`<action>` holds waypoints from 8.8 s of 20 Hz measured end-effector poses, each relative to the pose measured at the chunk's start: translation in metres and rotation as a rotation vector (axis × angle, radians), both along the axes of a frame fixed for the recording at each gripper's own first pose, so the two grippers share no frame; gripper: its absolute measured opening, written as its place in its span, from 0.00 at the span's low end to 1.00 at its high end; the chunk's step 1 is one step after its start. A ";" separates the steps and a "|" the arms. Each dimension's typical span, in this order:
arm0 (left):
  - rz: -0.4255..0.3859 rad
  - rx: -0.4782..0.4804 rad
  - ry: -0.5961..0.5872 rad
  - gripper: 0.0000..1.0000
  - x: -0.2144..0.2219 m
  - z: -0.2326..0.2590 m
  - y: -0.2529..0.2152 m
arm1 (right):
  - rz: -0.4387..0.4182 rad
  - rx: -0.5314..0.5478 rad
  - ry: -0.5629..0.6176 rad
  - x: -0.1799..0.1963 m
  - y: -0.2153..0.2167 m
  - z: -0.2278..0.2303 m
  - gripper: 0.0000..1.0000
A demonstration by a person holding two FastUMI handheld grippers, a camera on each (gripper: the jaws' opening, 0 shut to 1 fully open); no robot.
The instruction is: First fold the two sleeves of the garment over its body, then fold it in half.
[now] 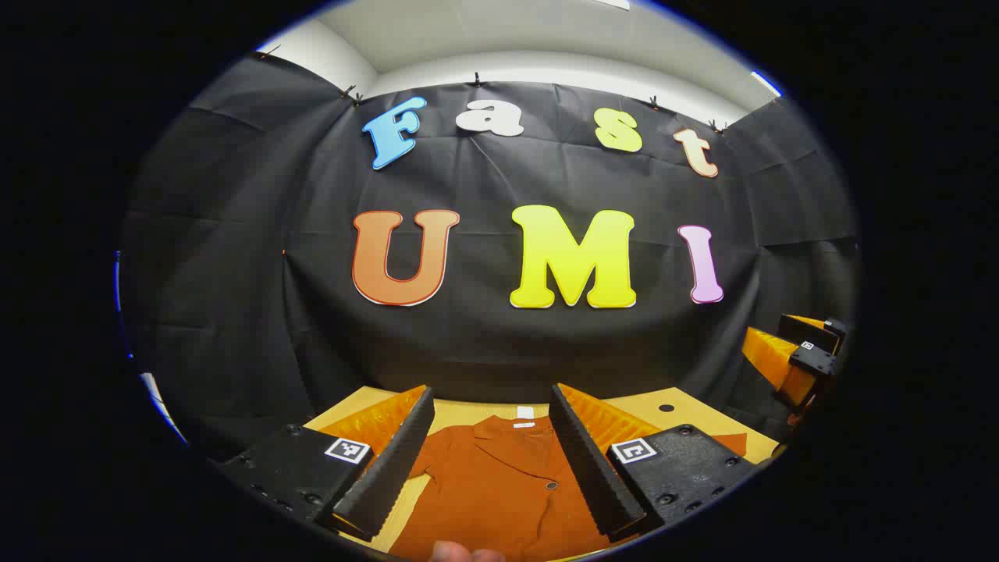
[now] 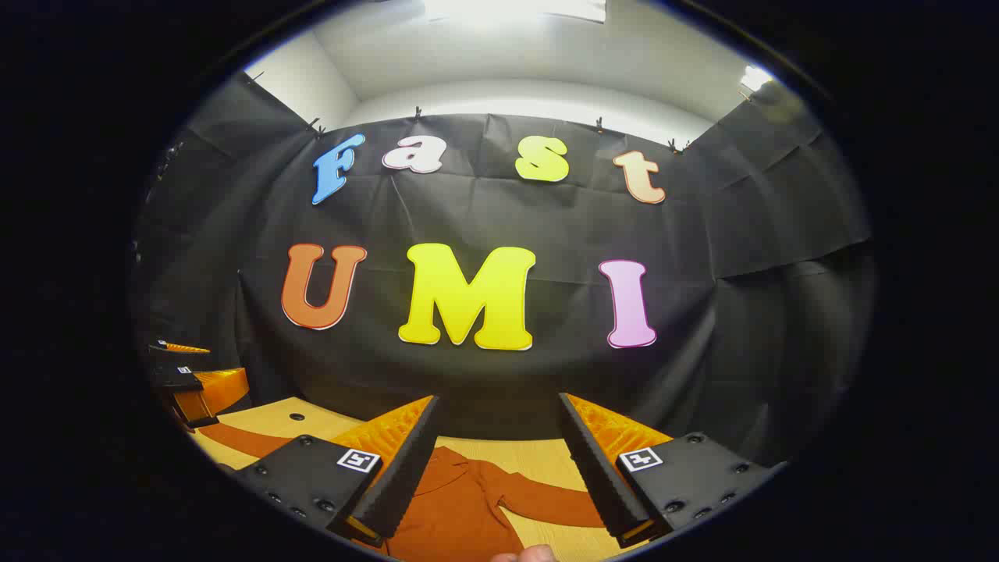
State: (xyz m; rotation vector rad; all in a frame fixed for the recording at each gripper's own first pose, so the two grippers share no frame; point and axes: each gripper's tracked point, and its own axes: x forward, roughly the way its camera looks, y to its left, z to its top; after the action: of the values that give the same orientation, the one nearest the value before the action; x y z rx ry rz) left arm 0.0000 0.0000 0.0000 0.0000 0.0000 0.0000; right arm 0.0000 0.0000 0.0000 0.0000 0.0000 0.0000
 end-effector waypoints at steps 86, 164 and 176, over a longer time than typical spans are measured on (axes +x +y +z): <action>-0.025 0.085 0.255 0.96 0.012 -0.054 -0.145 | -0.194 0.140 0.926 0.072 -0.312 -0.401 0.88; 0.575 -0.140 0.580 0.97 0.030 -0.301 0.396 | 0.522 0.048 0.707 0.108 0.221 -0.151 0.86; 0.574 -0.169 0.616 0.58 0.034 -0.322 0.406 | 0.425 0.086 0.720 0.068 0.173 -0.147 0.86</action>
State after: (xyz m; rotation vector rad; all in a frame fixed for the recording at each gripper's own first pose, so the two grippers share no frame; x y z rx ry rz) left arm 0.0343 0.4057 -0.3222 -0.1689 0.6164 0.5737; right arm 0.0684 0.1732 -0.1469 0.0857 0.7201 0.4247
